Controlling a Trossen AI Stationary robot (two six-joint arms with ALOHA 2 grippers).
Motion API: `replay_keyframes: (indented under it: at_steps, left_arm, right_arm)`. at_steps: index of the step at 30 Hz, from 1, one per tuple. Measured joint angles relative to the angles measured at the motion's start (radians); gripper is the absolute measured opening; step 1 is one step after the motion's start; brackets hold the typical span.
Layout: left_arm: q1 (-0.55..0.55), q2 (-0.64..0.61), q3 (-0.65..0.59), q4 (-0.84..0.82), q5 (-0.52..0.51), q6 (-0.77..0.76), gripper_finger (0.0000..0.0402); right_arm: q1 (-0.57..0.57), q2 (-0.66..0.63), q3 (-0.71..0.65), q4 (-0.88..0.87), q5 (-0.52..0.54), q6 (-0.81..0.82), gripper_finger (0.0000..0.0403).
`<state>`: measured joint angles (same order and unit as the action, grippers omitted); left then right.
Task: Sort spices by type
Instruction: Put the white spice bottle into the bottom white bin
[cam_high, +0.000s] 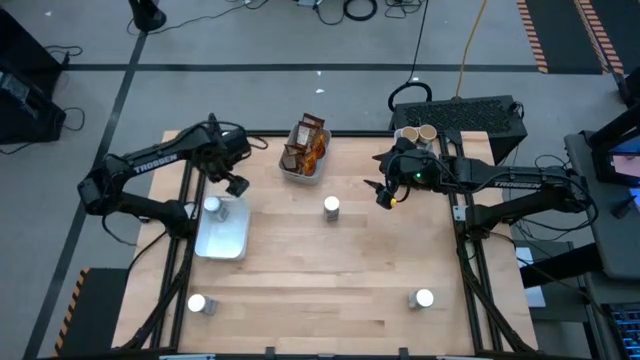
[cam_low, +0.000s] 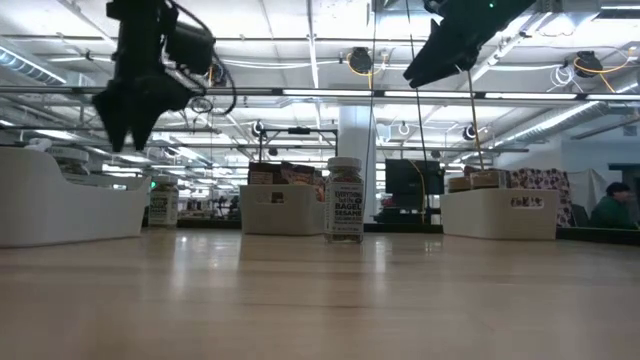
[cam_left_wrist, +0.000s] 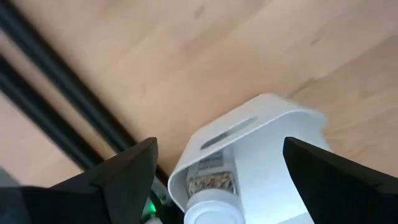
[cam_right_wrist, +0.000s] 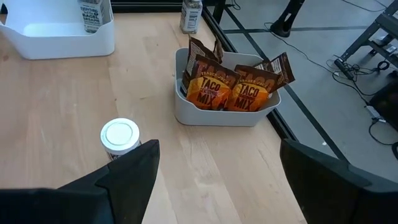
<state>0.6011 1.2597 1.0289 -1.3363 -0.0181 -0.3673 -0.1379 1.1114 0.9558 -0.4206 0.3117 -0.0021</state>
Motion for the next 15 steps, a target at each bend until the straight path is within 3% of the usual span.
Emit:
replay_keyframes:
  at_steps: [6, 15]
  left_arm:
    - [-0.063, 0.000, 0.124, 0.022, 0.044, 0.182, 0.0349]
    - [-0.254, -0.001, 0.218, 0.143, 0.250, 0.307, 0.0349]
  right_arm:
    - [0.000, 0.000, 0.000, 0.035, -0.042, 0.015, 0.0317]
    - [0.045, 0.041, 0.001, 0.225, -0.109, 0.072, 0.0317]
